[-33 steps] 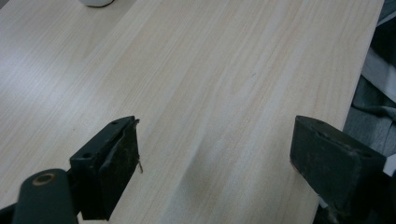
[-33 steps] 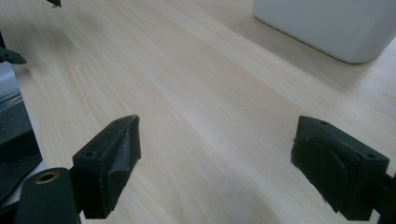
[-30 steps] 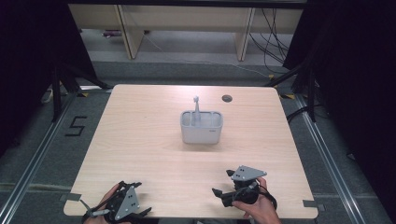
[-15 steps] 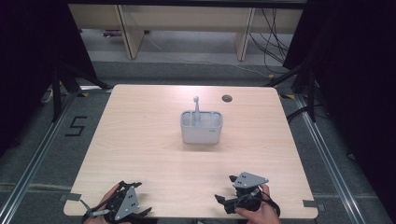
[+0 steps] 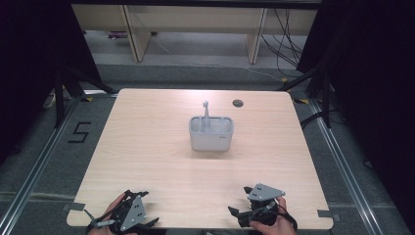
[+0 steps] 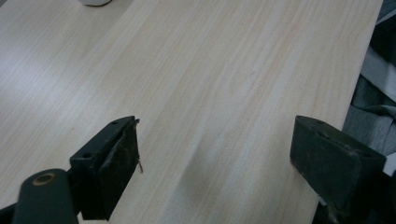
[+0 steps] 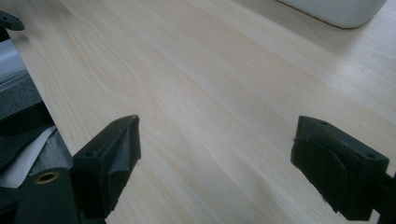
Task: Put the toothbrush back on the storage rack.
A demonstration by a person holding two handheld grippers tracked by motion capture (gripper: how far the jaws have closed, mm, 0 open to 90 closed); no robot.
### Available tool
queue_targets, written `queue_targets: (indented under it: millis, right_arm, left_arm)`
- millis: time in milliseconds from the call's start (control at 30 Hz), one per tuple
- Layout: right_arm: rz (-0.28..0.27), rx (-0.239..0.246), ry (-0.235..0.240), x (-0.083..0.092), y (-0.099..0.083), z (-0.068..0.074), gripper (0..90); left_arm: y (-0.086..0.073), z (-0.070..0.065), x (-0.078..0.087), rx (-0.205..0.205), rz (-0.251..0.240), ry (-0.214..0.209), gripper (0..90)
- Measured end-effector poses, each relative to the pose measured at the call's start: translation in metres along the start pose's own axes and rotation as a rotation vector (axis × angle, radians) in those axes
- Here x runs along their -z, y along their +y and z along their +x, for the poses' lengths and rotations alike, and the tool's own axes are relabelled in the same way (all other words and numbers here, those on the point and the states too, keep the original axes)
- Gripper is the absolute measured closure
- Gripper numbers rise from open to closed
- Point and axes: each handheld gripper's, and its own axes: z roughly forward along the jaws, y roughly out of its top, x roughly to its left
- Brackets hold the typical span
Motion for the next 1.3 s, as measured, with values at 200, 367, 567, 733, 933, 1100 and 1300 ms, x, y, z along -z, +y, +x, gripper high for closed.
queue_targets:
  millis: [200,367,567,733,933,1100,1300]
  right_arm:
    - [0.005,0.001,0.010,0.001,-0.002,0.002,16.3]
    - [0.009,-0.002,0.005,0.003,-0.003,0.003,16.3]
    - [0.008,0.003,-0.006,0.004,-0.005,0.002,16.3]
    - [0.007,0.010,-0.014,0.005,-0.005,0.003,16.3]
    - [0.018,-0.001,-0.021,0.008,-0.008,0.003,16.3]
    - [0.032,-0.022,-0.013,0.011,-0.011,0.004,16.3]
    - [0.023,-0.001,-0.020,0.011,-0.012,0.002,16.3]
  left_arm:
    - [0.000,0.000,0.001,0.001,-0.001,0.003,15.1]
    - [0.001,-0.001,0.000,-0.004,-0.002,0.015,15.1]
    - [0.000,0.000,0.001,-0.001,0.001,0.000,15.1]
    - [0.001,0.000,0.001,-0.005,0.003,-0.001,15.1]
    - [0.000,0.000,0.000,0.000,-0.002,0.015,15.1]
    - [0.001,0.000,0.000,-0.004,0.004,-0.002,15.1]
    - [0.001,-0.001,0.001,-0.004,0.003,0.000,15.0]
